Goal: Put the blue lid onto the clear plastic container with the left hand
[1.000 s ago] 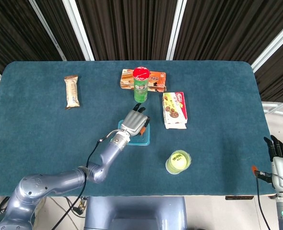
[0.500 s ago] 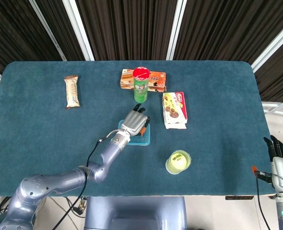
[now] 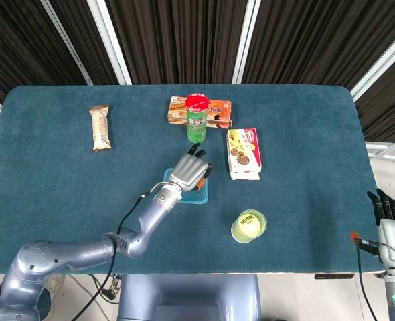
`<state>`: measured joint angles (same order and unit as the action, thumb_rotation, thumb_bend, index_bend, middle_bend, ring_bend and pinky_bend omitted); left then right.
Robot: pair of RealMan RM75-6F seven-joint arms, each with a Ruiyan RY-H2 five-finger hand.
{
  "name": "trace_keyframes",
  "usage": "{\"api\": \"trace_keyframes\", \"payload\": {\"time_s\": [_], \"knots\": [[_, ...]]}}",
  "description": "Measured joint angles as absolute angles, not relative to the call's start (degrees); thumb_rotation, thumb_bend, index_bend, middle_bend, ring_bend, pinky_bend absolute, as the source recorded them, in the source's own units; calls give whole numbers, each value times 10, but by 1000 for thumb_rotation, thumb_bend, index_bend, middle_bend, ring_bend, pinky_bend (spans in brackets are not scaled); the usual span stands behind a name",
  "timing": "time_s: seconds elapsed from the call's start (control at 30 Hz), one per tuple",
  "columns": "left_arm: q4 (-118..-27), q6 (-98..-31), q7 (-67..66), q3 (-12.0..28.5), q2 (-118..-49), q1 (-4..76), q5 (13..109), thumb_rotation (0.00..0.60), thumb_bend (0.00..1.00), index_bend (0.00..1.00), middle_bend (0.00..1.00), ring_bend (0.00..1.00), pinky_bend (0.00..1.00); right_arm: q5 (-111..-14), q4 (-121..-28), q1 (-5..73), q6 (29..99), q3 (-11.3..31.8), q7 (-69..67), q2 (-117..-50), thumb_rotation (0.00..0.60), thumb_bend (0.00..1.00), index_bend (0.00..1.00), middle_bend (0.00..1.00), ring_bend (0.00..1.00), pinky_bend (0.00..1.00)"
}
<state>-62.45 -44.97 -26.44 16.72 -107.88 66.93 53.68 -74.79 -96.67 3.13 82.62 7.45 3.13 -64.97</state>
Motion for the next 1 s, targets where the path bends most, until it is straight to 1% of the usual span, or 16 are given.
{"api": "trace_keyframes", "payload": {"time_s": [0.27, 0.33, 0.43, 0.63, 1.0], "knots": [[-761, -502, -304, 152, -1023, 651, 568, 600, 451, 602, 645, 159, 0, -748, -967, 31, 829, 74, 35, -651, 600, 292, 101, 0, 3, 0], [-790, -509, -312, 141, -1014, 647, 583, 600, 451, 603, 645, 159, 0, -748, -966, 30, 830, 75, 36, -651, 600, 292, 101, 0, 3, 0], [-808, -513, -320, 120, -1010, 641, 604, 600, 451, 603, 645, 159, 0, -747, -966, 30, 830, 75, 36, -651, 600, 292, 101, 0, 3, 0], [-800, -511, -309, 106, -1019, 635, 620, 600, 451, 603, 646, 159, 0, -747, -966, 29, 830, 75, 36, -651, 600, 292, 101, 0, 3, 0], [-761, -493, -274, 97, -1031, 626, 631, 600, 451, 605, 647, 159, 0, -744, -966, 29, 831, 76, 36, -651, 600, 292, 101, 0, 2, 0]]}}
